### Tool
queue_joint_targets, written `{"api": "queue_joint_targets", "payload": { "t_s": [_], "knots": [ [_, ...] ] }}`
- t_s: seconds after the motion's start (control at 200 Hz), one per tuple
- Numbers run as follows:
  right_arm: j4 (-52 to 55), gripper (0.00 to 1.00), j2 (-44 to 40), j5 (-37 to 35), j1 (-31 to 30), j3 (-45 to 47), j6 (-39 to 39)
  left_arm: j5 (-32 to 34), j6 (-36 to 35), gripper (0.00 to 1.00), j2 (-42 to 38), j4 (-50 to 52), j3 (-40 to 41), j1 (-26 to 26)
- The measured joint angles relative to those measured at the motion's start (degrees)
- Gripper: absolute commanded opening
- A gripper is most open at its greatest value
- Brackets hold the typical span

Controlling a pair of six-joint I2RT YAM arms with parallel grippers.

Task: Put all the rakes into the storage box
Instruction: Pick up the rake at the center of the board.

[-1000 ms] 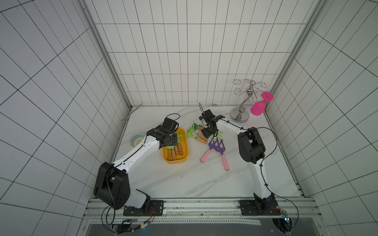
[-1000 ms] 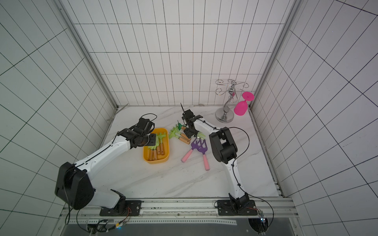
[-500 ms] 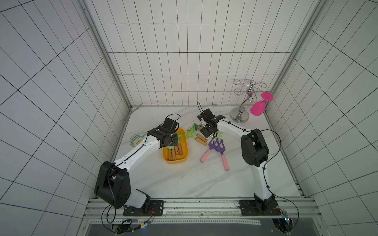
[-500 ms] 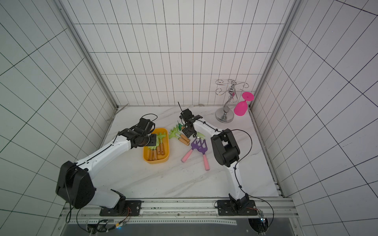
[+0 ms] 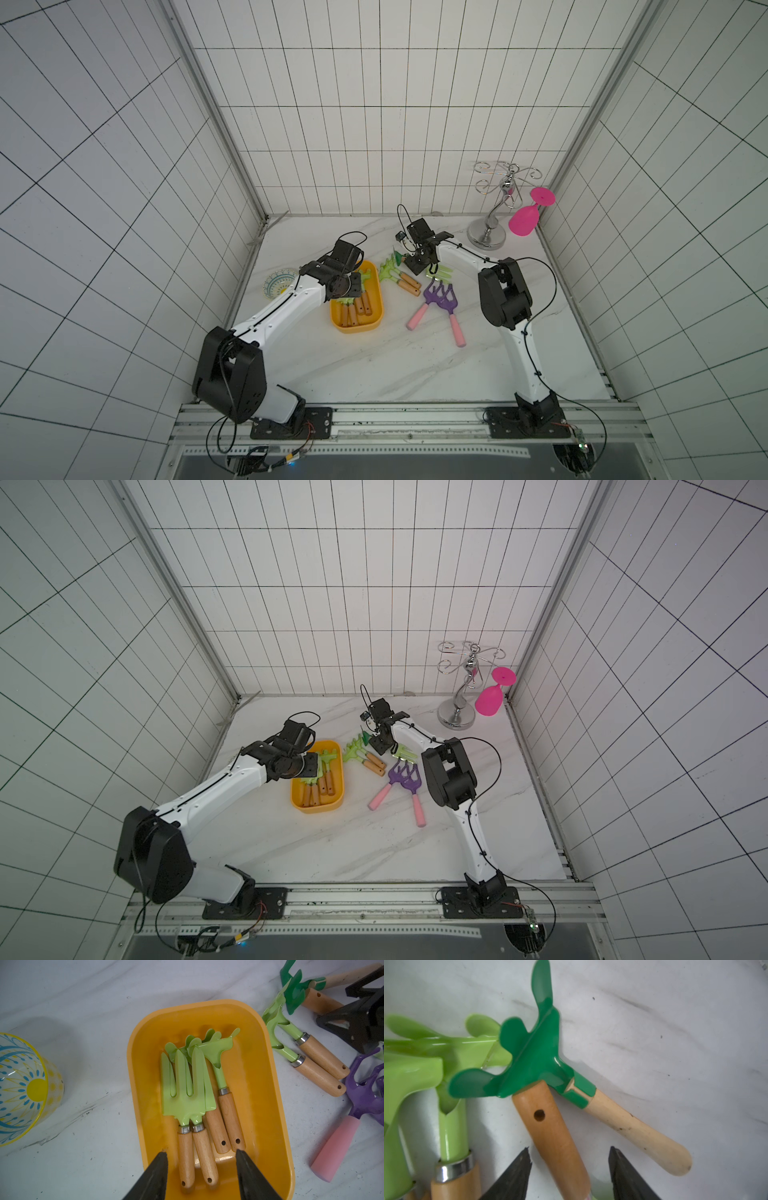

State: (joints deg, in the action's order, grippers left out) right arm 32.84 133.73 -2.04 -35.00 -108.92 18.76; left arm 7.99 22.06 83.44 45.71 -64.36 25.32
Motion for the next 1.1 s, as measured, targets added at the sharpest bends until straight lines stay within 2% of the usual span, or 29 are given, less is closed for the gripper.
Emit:
{"api": "queue_joint_targets", "payload": {
  "t_s": [0.195, 0.29, 0.375, 0.495, 0.794, 0.959, 1.099],
  "knots": [
    [0.1, 0.47, 0.0, 7.0, 1.0, 0.9, 2.4, -0.4, -0.1, 0.55, 0.0, 0.0, 0.0, -0.2],
    [0.4, 0.38, 0.0, 10.2, 1.4, 1.2, 3.1, -0.9, -0.1, 0.55, 0.4, 0.2, 0.0, -0.3],
    [0.4, 0.29, 0.0, 12.2, 1.7, 1.5, 3.7, -1.6, -0.1, 0.55, 0.9, 0.4, 0.0, -0.3],
    [-0.1, 0.21, -0.2, 13.8, 2.1, 2.2, 4.4, -2.6, -0.1, 0.55, 1.3, 0.4, 0.0, -0.3],
    [-3.3, 0.16, -6.4, 12.5, 2.0, 11.8, 5.4, -6.0, 0.0, 0.55, 1.3, 0.5, -0.4, -0.3],
    [-7.1, 0.15, -15.2, 9.6, 1.3, 20.4, 7.1, -10.0, 0.2, 0.55, 1.3, 0.0, -2.5, -0.3],
    [-12.3, 0.15, -24.4, 6.6, -0.3, 26.5, 8.8, -17.0, 1.5, 0.55, 1.5, -1.4, -3.9, -0.8]
  ]
}}
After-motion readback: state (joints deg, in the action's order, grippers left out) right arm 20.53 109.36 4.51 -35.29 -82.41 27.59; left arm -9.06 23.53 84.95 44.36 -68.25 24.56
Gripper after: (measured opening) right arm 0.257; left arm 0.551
